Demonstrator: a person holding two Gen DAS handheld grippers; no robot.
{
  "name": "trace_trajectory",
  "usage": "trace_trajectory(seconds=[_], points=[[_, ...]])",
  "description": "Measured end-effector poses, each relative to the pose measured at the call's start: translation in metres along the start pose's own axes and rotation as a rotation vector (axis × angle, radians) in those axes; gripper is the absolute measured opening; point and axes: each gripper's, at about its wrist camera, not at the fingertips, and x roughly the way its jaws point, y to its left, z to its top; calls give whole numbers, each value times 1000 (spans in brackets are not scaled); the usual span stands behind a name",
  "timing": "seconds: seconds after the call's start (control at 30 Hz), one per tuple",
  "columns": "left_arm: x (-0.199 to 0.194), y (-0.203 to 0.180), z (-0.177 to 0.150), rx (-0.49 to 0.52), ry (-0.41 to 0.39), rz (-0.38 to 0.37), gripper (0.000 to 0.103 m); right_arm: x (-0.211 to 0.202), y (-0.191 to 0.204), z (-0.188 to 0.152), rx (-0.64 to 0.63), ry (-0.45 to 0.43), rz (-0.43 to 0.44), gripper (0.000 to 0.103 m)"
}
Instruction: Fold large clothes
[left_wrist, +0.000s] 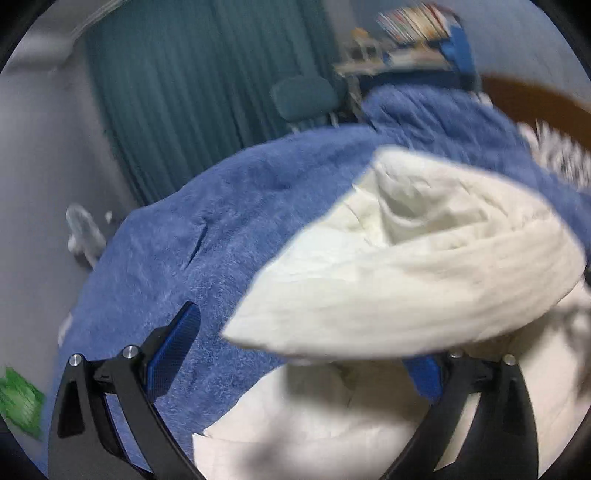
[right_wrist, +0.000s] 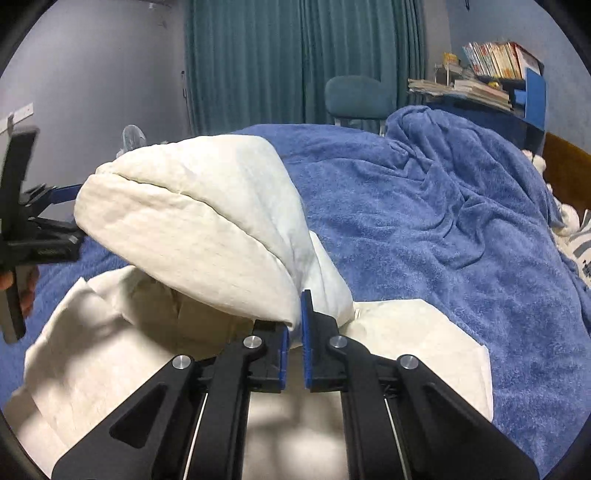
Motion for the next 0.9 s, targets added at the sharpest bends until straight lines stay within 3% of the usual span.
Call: trace_trajectory(seconds=[0.03,0.07,0.1,0.27,0.37,0.47,0.6,0.73,0.77,0.8,0.87,0.9], points=[[2,-9,-3,50,22,-17,57,-1,1,-2,5,-1,5,6],[4,-16,-7,82,58,-23,24,-2,0,-4,10,-2,8,6],[5,-20,-10,101,77,-15,14,-4,1,-6,15,-1,15,6],[-40,-7,-33,12,14,-80,10,-22,5,-13,-20,-14,63,6],[-69,-1,-54,-37,-16,-112,10,-36,18,-19,-102,-24,105,6],[-73,-1,-83,-75,29,-147,10,-35,33,-30,-168,5,125,7],[-50,-6,-115,-79,105,-156,13,-15,40,-43,-153,69,143,7],[-51,-6,-122,-101,116,-193,21,-7,38,-50,-129,85,152,8],[-57,-5,-124,-96,123,-204,32,-9,37,-50,-131,81,154,8],[-62,-5,-125,-95,134,-219,59,-10,36,-50,-127,76,153,8],[-79,2,-133,-115,114,-271,76,-11,30,-49,-101,68,157,8],[-86,2,-135,-114,103,-283,76,-10,28,-49,-87,67,160,8]])
